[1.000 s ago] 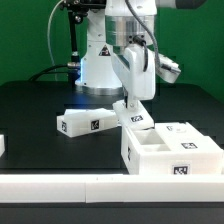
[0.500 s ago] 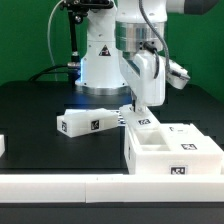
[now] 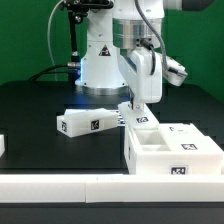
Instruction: Assemble cabinet
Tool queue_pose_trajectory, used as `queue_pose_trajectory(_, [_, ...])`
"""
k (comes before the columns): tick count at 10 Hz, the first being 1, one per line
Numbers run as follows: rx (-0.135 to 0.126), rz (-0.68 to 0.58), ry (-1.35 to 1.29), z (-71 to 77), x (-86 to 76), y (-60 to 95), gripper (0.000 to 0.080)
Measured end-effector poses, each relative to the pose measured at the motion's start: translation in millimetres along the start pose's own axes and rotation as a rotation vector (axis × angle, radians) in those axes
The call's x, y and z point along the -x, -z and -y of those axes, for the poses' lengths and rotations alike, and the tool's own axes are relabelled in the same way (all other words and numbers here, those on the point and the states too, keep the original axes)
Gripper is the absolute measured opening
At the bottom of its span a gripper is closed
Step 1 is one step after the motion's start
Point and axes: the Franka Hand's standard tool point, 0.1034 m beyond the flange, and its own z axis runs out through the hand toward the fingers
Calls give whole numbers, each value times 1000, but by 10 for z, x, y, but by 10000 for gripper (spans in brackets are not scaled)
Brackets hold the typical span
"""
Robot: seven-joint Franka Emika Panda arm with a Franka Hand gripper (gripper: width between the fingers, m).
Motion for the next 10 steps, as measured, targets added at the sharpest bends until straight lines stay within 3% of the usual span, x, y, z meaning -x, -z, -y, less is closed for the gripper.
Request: queue_pose_trajectory(10, [-10,2,-9,25,-48,50,64])
